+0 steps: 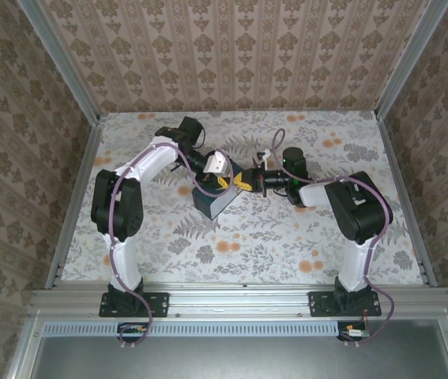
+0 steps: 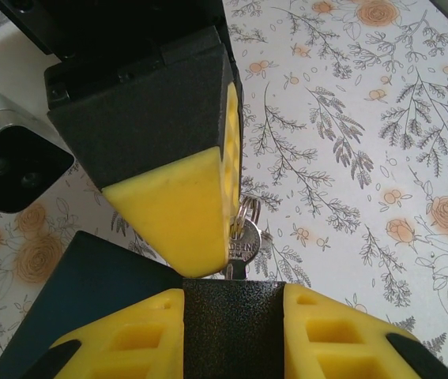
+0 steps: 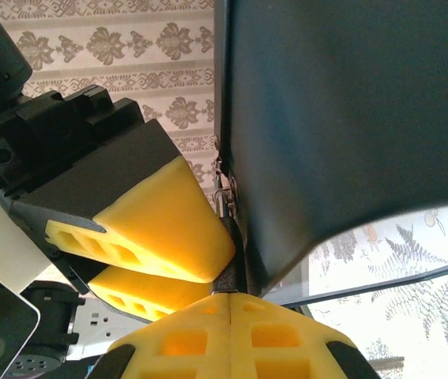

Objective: Unlock the padlock with the key

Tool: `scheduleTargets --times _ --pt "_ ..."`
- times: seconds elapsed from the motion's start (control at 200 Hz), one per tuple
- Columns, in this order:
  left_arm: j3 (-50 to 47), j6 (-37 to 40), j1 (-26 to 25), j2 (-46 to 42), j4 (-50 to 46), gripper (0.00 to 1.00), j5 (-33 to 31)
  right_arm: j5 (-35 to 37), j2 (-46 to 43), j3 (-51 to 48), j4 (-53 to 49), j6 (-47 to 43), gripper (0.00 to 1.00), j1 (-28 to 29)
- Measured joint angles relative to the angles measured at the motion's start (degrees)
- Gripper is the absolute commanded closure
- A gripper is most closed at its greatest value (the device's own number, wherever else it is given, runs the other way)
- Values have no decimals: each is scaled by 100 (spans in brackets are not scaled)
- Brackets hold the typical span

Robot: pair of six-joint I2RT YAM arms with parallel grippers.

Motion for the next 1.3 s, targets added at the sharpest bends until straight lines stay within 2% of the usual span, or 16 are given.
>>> scheduleTargets --times 0.15,0.255,0.405,0.63,0.79,0.935,0.995,1.085,1.3 --pt "-9 -216 9 0 44 86 22 343 -219 -42 -352 -236 98 79" --pt "-9 -306 35 0 61 86 63 621 -411 -42 -658 -476 76 160" --pt "-11 -302 -17 0 48 87 164 839 -1032 -39 -1810 -1364 67 125" --pt "0 -280 -79 39 39 87 212 981 -1786 26 -3703 -3167 64 -203" --pt "256 -214 -76 153 -197 87 210 1845 -2321 0 -4651 -4920 65 -24" --pt "664 -44 -63 374 -669 86 190 2977 -3080 -568 -4258 -6384 69 345" --pt "831 28 -48 444 -846 86 188 3351 -3228 -883 -3779 -7001 65 437" --pt "883 76 -37 450 -984 86 184 3698 -3154 -1224 -3121 -7908 60 535" --pt "885 116 -33 450 -1123 86 170 4310 -2415 -1325 -1853 -9560 61 984"
